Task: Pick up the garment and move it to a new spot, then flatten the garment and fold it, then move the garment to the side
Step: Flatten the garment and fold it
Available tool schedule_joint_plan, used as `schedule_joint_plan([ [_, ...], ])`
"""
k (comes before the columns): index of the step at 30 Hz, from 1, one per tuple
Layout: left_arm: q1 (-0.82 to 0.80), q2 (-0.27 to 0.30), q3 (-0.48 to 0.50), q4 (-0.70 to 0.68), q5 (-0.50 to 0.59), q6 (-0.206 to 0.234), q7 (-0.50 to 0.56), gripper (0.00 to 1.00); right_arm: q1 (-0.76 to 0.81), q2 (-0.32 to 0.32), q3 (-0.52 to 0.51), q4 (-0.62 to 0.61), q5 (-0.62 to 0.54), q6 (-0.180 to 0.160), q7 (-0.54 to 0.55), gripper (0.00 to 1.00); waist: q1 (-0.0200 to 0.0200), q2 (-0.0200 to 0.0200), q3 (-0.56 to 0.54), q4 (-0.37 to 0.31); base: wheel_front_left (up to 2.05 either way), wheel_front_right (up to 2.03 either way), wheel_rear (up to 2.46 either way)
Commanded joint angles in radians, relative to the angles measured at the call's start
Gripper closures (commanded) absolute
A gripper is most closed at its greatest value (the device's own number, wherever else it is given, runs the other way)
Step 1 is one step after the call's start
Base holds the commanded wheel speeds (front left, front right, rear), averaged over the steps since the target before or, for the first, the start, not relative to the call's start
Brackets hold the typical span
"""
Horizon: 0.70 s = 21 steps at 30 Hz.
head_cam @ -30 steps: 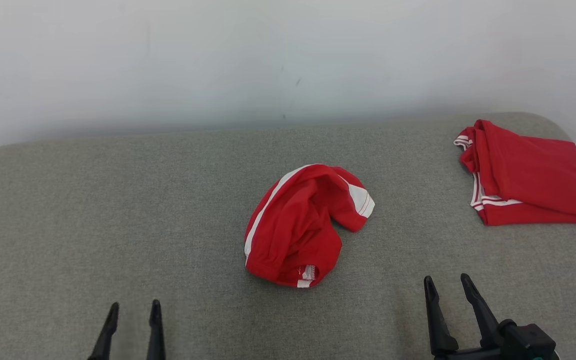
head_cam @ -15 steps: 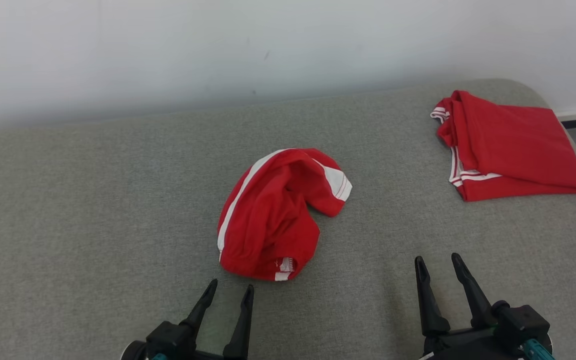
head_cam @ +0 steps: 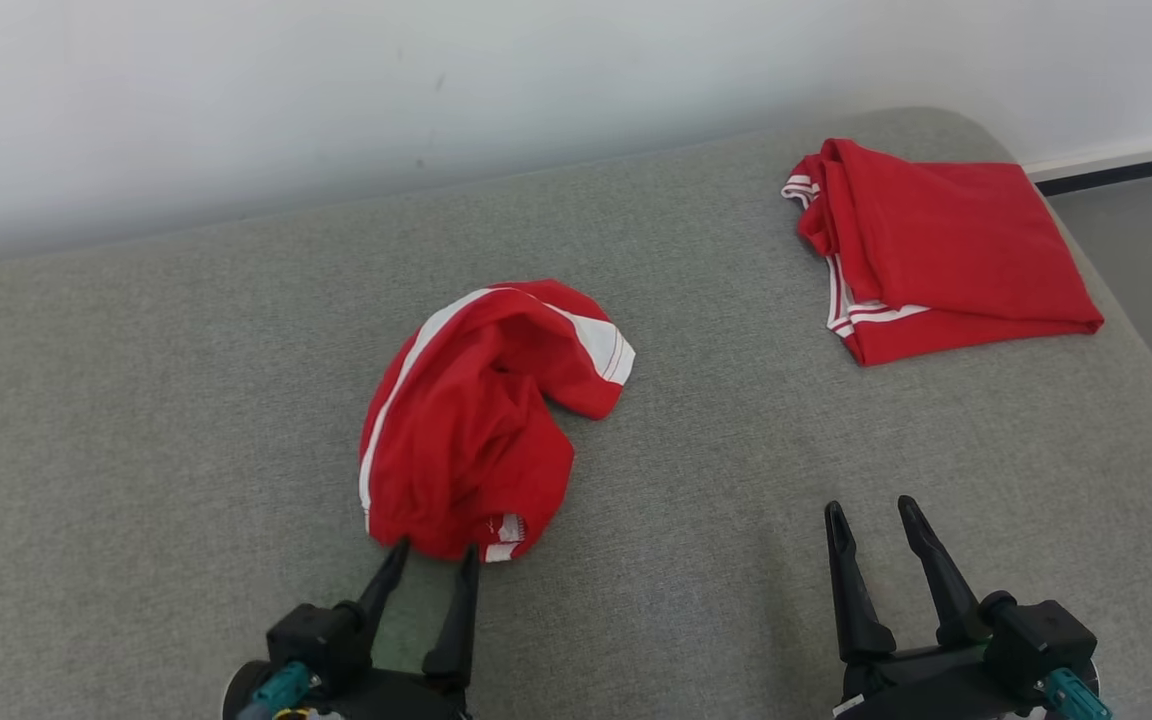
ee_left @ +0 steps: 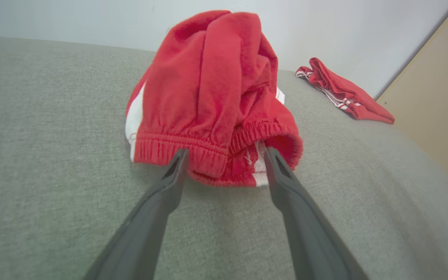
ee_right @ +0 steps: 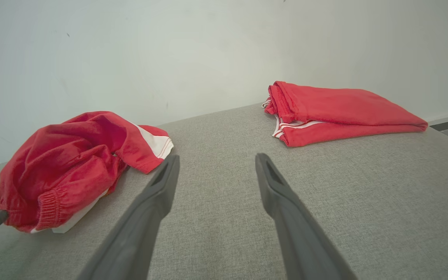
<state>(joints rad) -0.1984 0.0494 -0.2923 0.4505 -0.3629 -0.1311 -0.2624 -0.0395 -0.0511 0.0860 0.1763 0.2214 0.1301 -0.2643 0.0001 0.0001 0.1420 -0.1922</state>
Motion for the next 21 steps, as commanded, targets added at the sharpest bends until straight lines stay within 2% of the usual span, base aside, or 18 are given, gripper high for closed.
schedule_joint_plan([
  [1, -0.019, 0.002, 0.013, 0.01, -0.011, 0.001, -0.001, 0.0, -0.005, 0.001, 0.004, 0.002, 0.006, 0.001, -0.001, 0.0, -0.0001, -0.0001, 0.0, -0.008, 0.0, 0.0, 0.0],
  [8, 0.024, 0.002, 0.037, -0.019, -0.011, 0.001, -0.001, 0.0, 0.009, 0.001, -0.005, -0.006, 0.015, 0.001, -0.001, 0.0, -0.0001, -0.0001, 0.002, -0.015, 0.0, 0.0, 0.0],
  [15, 0.081, 0.001, 0.065, -0.063, 0.004, 0.001, -0.001, 0.0, 0.013, 0.001, -0.01, -0.005, 0.024, 0.001, -0.001, 0.0, -0.0001, -0.0001, -0.002, 0.007, 0.0, 0.0, 0.0],
  [21, 0.051, 0.001, 0.05, -0.037, -0.011, 0.001, -0.001, 0.0, 0.007, 0.001, -0.004, 0.001, 0.02, 0.001, -0.001, 0.0, -0.0001, -0.0001, -0.006, 0.02, 0.0, 0.0, 0.0],
])
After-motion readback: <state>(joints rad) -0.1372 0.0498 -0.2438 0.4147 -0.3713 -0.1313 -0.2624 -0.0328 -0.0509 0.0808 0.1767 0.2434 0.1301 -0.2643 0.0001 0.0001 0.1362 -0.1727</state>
